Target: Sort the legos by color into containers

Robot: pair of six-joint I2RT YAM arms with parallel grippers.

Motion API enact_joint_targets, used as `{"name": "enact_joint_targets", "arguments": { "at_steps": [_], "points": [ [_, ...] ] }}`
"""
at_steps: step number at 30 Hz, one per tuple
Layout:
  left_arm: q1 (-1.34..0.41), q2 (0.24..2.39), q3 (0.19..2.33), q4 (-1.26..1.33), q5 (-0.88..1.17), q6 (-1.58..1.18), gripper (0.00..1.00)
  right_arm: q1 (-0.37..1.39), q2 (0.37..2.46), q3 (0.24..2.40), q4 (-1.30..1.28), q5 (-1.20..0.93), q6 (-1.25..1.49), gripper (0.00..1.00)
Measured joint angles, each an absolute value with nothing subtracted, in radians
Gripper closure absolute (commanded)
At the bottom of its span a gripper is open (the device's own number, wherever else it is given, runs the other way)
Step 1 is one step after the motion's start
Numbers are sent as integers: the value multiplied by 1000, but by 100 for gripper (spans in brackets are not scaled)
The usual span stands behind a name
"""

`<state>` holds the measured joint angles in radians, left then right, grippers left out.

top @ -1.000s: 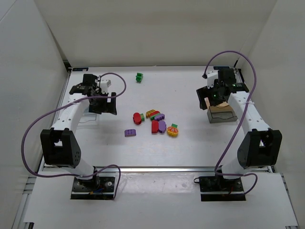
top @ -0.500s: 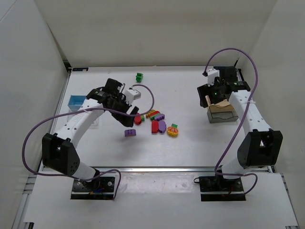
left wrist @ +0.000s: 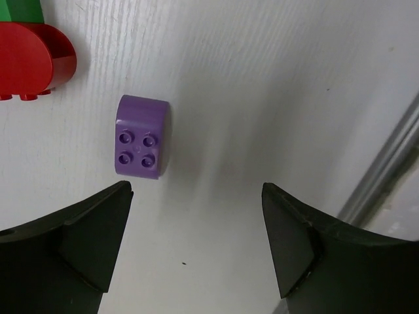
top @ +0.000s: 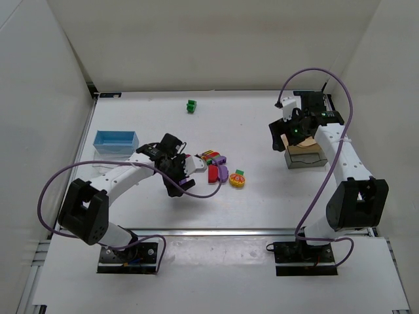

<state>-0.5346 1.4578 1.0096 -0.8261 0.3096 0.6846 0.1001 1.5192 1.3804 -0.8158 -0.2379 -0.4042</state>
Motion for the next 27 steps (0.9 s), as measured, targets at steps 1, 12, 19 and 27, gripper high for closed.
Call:
{"name": "enact_joint_targets", "arguments": {
  "at_steps": [1, 12, 19, 27],
  "points": [
    [-535, 1457, 989, -803, 299, 709, 9, 100, 1519, 1380, -817, -239, -406, 7],
    [-537, 1495, 935, -584, 278, 869, 9, 100, 1519, 1380, -847, -247, -432, 6],
    [-536, 1561, 935, -542, 285, 909, 9, 99, 1519, 1380, -867, -250, -450, 6],
    [-488, 1611, 936, -537, 293, 924, 10, 99, 1520, 1380, -867, -249, -457, 6]
  ]
}}
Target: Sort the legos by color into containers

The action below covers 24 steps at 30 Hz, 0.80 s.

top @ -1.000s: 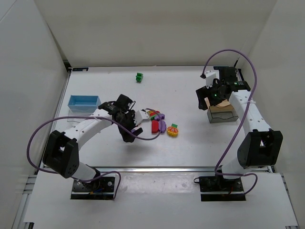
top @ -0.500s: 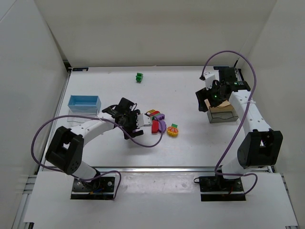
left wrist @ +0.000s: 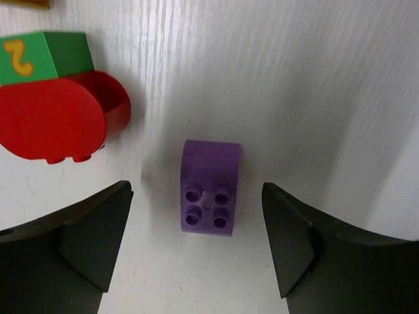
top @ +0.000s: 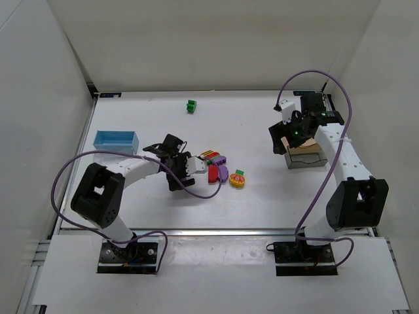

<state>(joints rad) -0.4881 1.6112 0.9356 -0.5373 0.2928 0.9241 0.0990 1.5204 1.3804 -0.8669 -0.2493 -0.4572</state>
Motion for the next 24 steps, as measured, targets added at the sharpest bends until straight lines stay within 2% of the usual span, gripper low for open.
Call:
{"name": "enact_joint_targets", "arguments": {
  "at_steps": [4, 7, 10, 11, 15, 16, 17, 19, 24],
  "points": [
    [-454, 1652, 949, -543, 293, 926, 13, 98, 1533, 1384, -869, -249, -461, 6],
    [-437, 1663, 961, -548, 299, 935, 19, 98, 1549, 1390, -870, -249, -465, 6],
    [-431, 1663, 962, -557, 301, 947, 33, 98, 1561, 1393, -869, -248, -472, 6],
    [-431, 1663, 962, -561, 303, 950, 42, 98, 1564, 1393, -869, -247, -475, 6],
    [-431, 1663, 965, -590, 314, 955, 65, 98, 1570, 1394, -869, -245, -479, 6],
    [-432, 1663, 969, -600, 316, 957, 65, 98, 1571, 1394, -869, -245, -479, 6],
    [-432, 1663, 974, -611, 319, 953, 71, 98, 1571, 1394, -869, -245, -480, 6],
    [-434, 1662, 992, -637, 323, 940, 75, 98, 1571, 1394, -869, -245, -480, 6],
    [-410, 1637, 1085, -738, 332, 869, 78, 98, 1571, 1394, -868, -249, -479, 6]
  ]
}}
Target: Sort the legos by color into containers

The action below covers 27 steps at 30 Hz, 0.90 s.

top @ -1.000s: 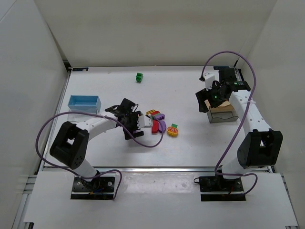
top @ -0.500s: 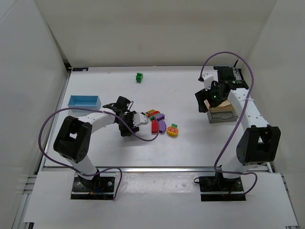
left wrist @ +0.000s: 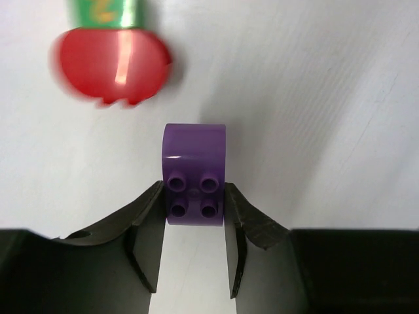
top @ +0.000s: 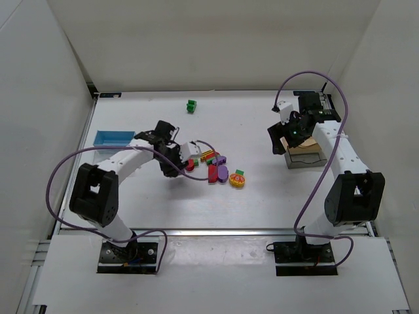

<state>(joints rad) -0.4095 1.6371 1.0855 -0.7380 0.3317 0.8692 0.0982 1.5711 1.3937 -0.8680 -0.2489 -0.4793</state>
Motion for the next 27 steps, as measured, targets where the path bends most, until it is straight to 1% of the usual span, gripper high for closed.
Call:
{"name": "enact_joint_targets", "arguments": {
  "at_steps": [3, 8, 11, 15, 19, 24, 27],
  "points": [
    [-341, 1574, 1179, -820, 332, 821, 80, 98, 1571, 1394, -866, -258, -479, 7],
    [-241, 1440, 1272, -930, 323, 780, 79, 98, 1594, 1413, -872, -280, -480, 7],
    [-181, 1347, 1278, -1008, 302, 776, 79, 98, 1618, 1438, -872, -291, -480, 7],
    [-93, 1264, 1232, -1078, 270, 777, 78, 98, 1635, 1476, -874, -307, -479, 7],
    [47, 1275, 1203, -1122, 245, 768, 78, 99, 1655, 1525, -872, -320, -476, 6],
    [248, 1374, 1206, -1113, 229, 738, 77, 101, 1662, 1536, -873, -331, -472, 6],
    [319, 1441, 1212, -1096, 218, 720, 77, 107, 1663, 1536, -873, -336, -471, 6]
  ]
}}
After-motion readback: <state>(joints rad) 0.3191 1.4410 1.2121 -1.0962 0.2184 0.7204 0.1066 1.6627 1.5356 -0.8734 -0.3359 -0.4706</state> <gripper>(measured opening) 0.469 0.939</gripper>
